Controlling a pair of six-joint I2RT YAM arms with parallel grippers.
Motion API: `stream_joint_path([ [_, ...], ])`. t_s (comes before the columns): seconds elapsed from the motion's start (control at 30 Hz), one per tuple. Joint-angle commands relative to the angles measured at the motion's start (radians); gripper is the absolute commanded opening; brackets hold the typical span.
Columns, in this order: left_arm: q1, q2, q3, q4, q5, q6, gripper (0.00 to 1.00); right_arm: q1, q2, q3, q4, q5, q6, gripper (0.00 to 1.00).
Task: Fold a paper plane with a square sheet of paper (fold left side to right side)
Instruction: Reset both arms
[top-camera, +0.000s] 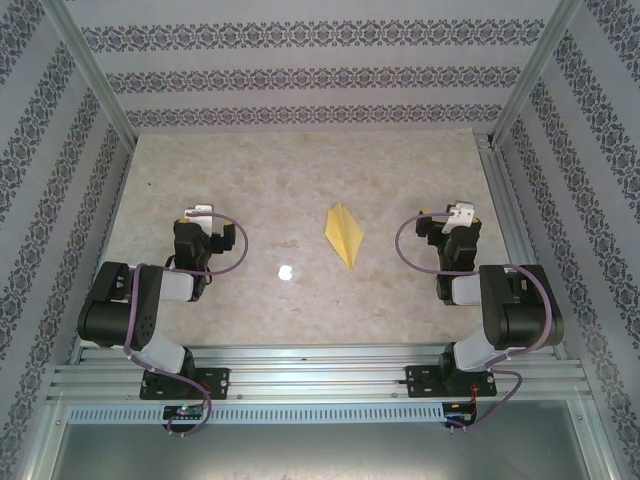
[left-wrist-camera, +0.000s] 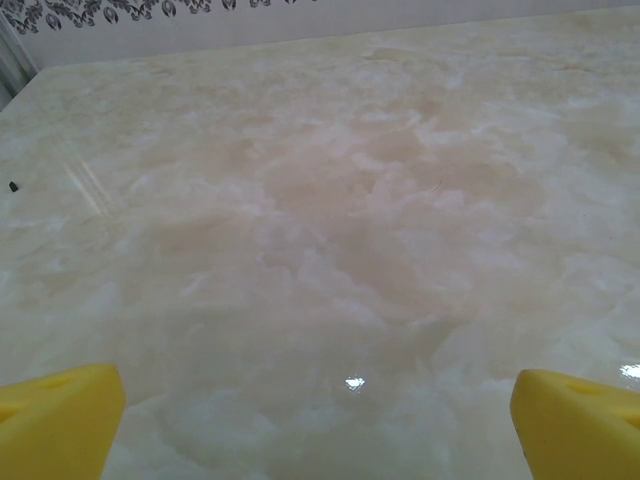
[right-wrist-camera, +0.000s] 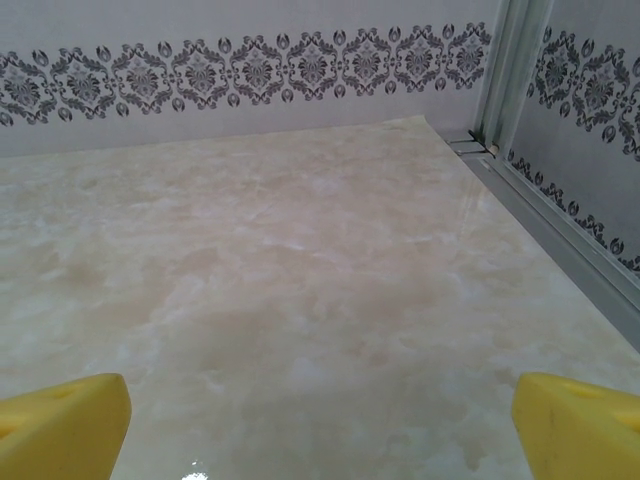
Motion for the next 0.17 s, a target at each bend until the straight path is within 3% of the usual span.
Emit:
stream_joint_path([
  [0.0, 0.012, -0.008, 0.013, 0.039, 0.025, 0.005, 1.0, 0.014, -0.004, 0.004, 0.031, -0.052, -0.036, 0.98],
  [0.13, 0.012, -0.008, 0.013, 0.039, 0.026, 0.004, 1.0, 0.013, -0.005, 0.014, -0.014, -0.007, -0.023, 0.98],
])
